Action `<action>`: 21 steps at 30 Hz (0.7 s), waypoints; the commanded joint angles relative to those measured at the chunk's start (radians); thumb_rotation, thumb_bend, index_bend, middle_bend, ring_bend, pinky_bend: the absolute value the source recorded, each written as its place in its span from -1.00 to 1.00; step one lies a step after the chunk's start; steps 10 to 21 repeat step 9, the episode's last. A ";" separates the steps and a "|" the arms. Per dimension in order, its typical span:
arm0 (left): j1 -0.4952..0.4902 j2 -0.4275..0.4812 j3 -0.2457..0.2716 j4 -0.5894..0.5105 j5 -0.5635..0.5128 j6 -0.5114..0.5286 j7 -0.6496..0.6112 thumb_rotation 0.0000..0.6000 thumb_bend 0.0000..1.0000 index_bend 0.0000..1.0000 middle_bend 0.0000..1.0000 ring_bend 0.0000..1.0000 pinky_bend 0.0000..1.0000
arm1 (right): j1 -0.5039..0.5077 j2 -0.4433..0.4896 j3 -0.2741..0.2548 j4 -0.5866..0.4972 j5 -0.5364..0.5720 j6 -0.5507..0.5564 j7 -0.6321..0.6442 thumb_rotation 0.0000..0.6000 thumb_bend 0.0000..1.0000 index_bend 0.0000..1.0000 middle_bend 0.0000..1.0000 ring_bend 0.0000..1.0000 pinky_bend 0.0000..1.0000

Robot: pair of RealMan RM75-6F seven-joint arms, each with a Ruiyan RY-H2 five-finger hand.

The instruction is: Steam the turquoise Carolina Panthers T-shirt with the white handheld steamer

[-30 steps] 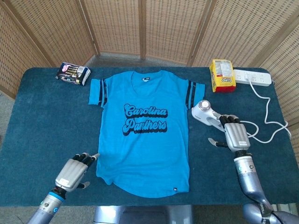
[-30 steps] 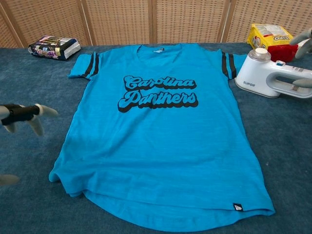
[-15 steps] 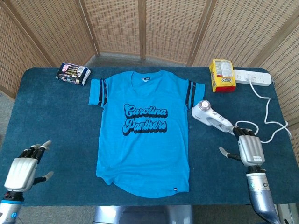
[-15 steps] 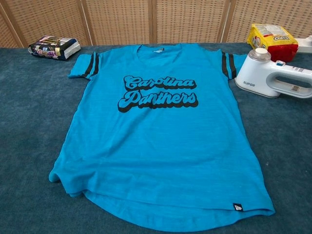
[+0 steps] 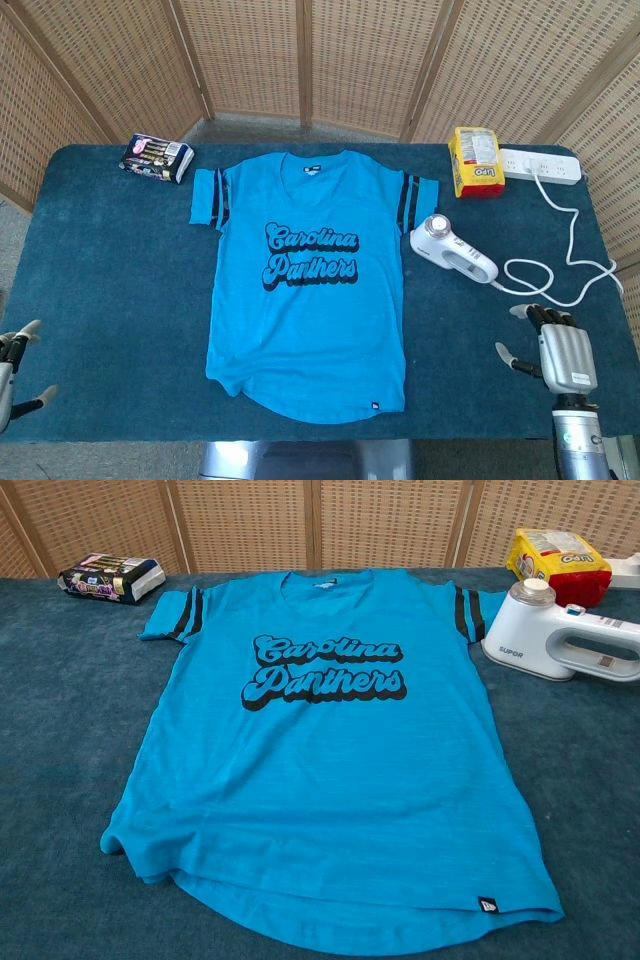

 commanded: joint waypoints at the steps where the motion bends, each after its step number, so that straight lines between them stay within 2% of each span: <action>1: 0.016 0.000 -0.003 0.005 -0.005 0.011 -0.022 0.61 -0.76 -0.74 -0.36 -0.57 -0.34 | -0.014 0.010 -0.006 -0.003 -0.004 0.005 0.019 0.57 -0.41 -0.31 -0.21 -0.27 -0.40; 6: 0.025 0.008 -0.008 -0.014 0.037 0.030 -0.019 0.61 -0.76 -0.74 -0.37 -0.57 -0.34 | -0.025 0.012 -0.012 0.006 -0.017 -0.010 0.057 0.57 -0.41 -0.30 -0.21 -0.27 -0.40; 21: 0.026 0.010 -0.015 -0.023 0.041 0.023 -0.015 0.60 -0.76 -0.74 -0.37 -0.57 -0.34 | -0.031 0.008 -0.011 0.013 -0.025 -0.010 0.066 0.57 -0.41 -0.29 -0.20 -0.27 -0.40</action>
